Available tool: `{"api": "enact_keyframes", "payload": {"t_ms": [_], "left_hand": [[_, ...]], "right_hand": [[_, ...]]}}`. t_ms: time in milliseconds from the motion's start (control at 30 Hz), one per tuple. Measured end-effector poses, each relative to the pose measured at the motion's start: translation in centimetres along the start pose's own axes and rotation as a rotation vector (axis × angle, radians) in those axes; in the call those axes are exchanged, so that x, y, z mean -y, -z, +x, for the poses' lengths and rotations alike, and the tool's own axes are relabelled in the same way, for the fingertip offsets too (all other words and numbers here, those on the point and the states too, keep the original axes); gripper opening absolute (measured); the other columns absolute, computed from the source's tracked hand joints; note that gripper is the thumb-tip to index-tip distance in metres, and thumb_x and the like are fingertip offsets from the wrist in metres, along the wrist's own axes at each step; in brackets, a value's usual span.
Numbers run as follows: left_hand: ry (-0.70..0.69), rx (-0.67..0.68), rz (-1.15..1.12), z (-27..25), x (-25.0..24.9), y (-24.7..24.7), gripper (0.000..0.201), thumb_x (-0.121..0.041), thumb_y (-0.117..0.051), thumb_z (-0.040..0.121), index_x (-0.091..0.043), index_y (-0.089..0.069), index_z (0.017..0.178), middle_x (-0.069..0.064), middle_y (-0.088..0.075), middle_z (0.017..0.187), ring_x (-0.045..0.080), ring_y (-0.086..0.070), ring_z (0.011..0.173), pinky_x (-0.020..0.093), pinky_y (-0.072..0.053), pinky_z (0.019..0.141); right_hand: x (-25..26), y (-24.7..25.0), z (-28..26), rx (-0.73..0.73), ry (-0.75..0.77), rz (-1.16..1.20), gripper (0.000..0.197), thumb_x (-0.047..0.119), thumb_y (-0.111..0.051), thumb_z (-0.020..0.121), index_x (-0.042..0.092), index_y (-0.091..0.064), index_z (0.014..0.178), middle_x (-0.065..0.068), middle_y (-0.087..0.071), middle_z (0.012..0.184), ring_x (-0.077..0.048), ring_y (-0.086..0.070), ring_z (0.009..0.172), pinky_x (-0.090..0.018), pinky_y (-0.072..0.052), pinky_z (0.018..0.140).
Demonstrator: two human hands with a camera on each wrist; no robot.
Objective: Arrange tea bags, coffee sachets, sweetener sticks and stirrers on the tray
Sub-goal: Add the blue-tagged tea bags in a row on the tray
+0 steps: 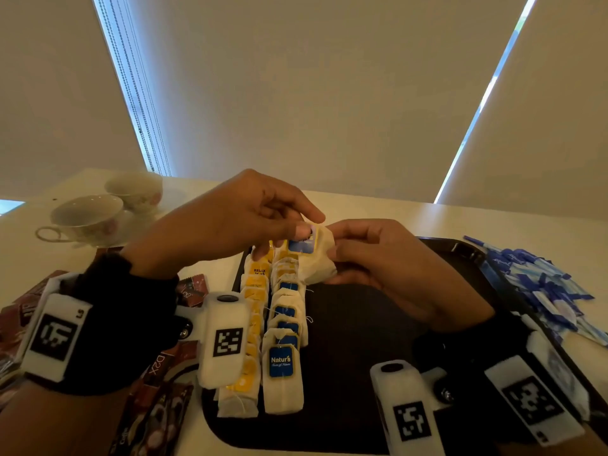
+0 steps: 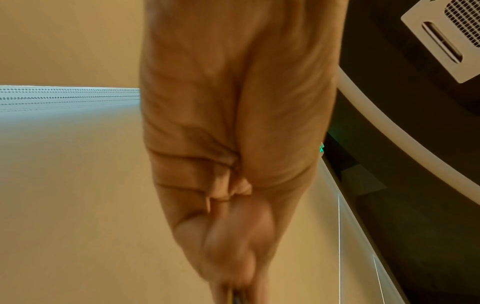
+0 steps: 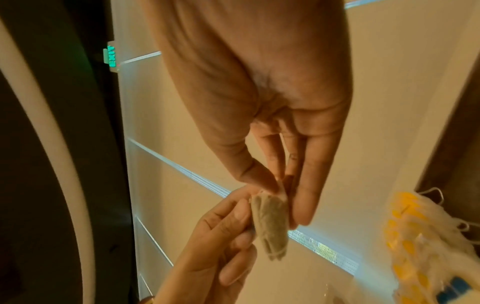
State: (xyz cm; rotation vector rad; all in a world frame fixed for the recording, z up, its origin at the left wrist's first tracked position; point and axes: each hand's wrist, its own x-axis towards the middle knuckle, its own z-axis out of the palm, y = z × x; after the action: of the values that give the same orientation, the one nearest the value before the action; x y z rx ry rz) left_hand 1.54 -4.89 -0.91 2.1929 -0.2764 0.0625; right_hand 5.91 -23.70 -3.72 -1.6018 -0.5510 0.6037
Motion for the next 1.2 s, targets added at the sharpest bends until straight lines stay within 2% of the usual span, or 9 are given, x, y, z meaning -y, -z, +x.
{"api": "enact_keyframes", "payload": {"t_ms": [67, 167, 367, 500, 700, 900, 967, 1067, 1200], "left_hand": [[-0.029, 0.006, 0.053, -0.1, 0.0, 0.1, 0.022, -0.011, -0.063, 0.085, -0.014, -0.070, 0.106, 0.001, -0.070, 0.084, 0.007, -0.064, 0.063, 0.018, -0.053, 0.053], [-0.040, -0.005, 0.089, -0.3, -0.1, 0.3, 0.020, -0.014, -0.064, 0.085, -0.017, -0.071, 0.104, -0.002, -0.071, 0.087, 0.009, -0.066, 0.077, 0.022, -0.057, 0.057], [-0.040, -0.052, 0.109, -0.5, -0.2, 0.7, 0.019, -0.016, -0.069, 0.080, -0.022, -0.068, 0.098, 0.004, -0.068, 0.072, 0.009, -0.065, 0.059, 0.027, -0.058, 0.060], [-0.046, -0.075, 0.080, -0.5, 0.0, 0.8, 0.014, -0.010, -0.071, 0.079, -0.017, -0.067, 0.090, 0.004, -0.067, 0.071, 0.009, -0.064, 0.060, 0.022, -0.056, 0.057], [-0.072, -0.109, 0.076, -0.3, 0.1, 0.6, 0.013, -0.010, -0.073, 0.077, -0.019, -0.069, 0.085, 0.003, -0.066, 0.074, 0.012, -0.064, 0.070, 0.021, -0.056, 0.055], [-0.062, -0.139, -0.042, 0.0, 0.1, 0.2, 0.011, -0.011, -0.072, 0.075, -0.012, -0.067, 0.086, 0.006, -0.067, 0.075, 0.013, -0.067, 0.069, 0.020, -0.055, 0.055], [-0.048, -0.147, -0.094, 0.0, 0.1, 0.2, 0.015, -0.017, -0.071, 0.071, -0.012, -0.067, 0.085, 0.009, -0.068, 0.076, 0.015, -0.068, 0.069, 0.022, -0.057, 0.056], [-0.055, -0.201, -0.118, -0.2, 0.1, 0.6, 0.012, -0.015, -0.068, 0.077, -0.014, -0.067, 0.089, 0.009, -0.069, 0.081, 0.016, -0.068, 0.074, 0.024, -0.058, 0.059], [-0.083, -0.289, -0.156, -0.7, -0.1, 1.2, 0.021, -0.011, -0.058, 0.089, -0.012, -0.066, 0.109, 0.015, -0.066, 0.097, 0.018, -0.068, 0.092, 0.032, -0.060, 0.067]], "right_hand": [[0.0, -0.1, 0.0, 0.030, -0.062, 0.089, 0.018, -0.001, -0.049, 0.091, 0.006, -0.065, 0.095, -0.008, -0.070, 0.095, -0.016, -0.070, 0.084, -0.023, -0.058, 0.067], [0.1, -0.2, 0.0, 0.052, -0.100, 0.175, 0.020, 0.001, -0.046, 0.092, 0.005, -0.065, 0.095, -0.012, -0.069, 0.099, -0.018, -0.070, 0.085, -0.024, -0.059, 0.070], [-0.1, -0.2, 0.2, -0.044, -0.031, 0.189, 0.020, -0.001, -0.046, 0.092, 0.005, -0.066, 0.092, -0.008, -0.071, 0.092, -0.017, -0.071, 0.084, -0.021, -0.058, 0.066], [-0.1, -0.2, 0.1, -0.076, 0.031, 0.111, 0.022, -0.002, -0.047, 0.091, 0.008, -0.067, 0.088, -0.006, -0.071, 0.085, -0.016, -0.070, 0.081, -0.022, -0.058, 0.068], [-0.2, -0.1, 0.1, -0.067, 0.041, 0.072, 0.020, -0.001, -0.048, 0.091, 0.005, -0.066, 0.096, -0.010, -0.070, 0.093, -0.016, -0.069, 0.086, -0.023, -0.058, 0.071], [-0.1, -0.1, 0.1, -0.054, 0.043, 0.111, 0.021, 0.000, -0.047, 0.092, 0.008, -0.066, 0.096, -0.007, -0.072, 0.092, -0.016, -0.070, 0.085, -0.024, -0.058, 0.071], [0.0, 0.0, 0.2, -0.055, 0.039, 0.142, 0.022, 0.000, -0.046, 0.092, 0.009, -0.066, 0.095, -0.007, -0.072, 0.093, -0.016, -0.070, 0.085, -0.024, -0.058, 0.069], [0.1, 0.1, 0.1, -0.063, 0.032, 0.190, 0.024, -0.001, -0.044, 0.092, 0.010, -0.066, 0.090, -0.008, -0.071, 0.093, -0.016, -0.070, 0.082, -0.023, -0.057, 0.065], [0.2, 0.3, 0.0, -0.096, 0.044, 0.145, 0.023, 0.000, -0.045, 0.092, 0.007, -0.066, 0.090, -0.013, -0.068, 0.101, -0.017, -0.069, 0.086, -0.024, -0.058, 0.066]]}}
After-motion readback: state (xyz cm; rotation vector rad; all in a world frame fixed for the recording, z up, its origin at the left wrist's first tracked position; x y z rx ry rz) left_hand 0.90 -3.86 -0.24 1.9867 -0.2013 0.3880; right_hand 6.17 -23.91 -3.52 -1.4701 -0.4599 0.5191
